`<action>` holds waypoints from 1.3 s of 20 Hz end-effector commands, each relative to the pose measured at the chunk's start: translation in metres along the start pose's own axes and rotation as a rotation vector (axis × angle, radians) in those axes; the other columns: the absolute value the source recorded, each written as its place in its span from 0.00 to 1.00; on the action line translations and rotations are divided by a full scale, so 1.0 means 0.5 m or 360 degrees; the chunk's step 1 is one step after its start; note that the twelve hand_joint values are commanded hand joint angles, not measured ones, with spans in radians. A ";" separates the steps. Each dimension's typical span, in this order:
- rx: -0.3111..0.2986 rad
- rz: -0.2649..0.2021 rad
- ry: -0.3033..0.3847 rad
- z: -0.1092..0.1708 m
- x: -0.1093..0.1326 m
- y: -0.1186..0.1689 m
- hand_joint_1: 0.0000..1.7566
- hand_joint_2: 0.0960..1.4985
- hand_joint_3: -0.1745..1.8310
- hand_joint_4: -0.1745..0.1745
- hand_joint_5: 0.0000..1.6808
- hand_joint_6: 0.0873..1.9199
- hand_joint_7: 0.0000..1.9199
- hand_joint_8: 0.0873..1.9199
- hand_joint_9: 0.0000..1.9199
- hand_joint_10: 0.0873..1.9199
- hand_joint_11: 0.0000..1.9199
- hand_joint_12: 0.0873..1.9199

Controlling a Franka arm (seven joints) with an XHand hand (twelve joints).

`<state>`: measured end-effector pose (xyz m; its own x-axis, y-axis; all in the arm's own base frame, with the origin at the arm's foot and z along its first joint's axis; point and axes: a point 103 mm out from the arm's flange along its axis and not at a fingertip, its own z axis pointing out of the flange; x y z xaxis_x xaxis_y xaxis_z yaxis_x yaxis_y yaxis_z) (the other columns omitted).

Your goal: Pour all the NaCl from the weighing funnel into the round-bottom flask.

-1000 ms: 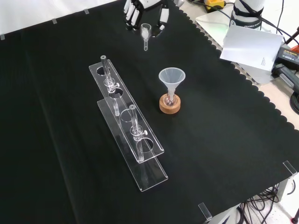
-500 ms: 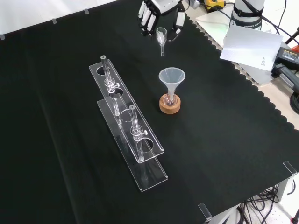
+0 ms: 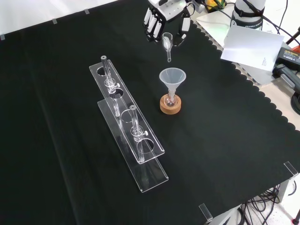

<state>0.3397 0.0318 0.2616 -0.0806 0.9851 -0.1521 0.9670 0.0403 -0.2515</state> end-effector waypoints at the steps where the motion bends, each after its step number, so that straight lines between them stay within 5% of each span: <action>1: 0.0020 -0.0022 -0.0051 0.011 0.000 0.004 0.63 0.43 0.39 1.00 0.73 0.35 0.41 0.27 0.57 0.12 0.46 0.54; 26: 0.0054 -0.0079 -0.0393 0.001 0.053 0.026 0.63 0.43 0.39 1.00 0.73 0.35 0.41 0.27 0.57 0.11 0.46 0.53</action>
<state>0.3486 0.0570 0.2530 -0.1866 0.9149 -0.3581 0.9520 0.0783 -0.2960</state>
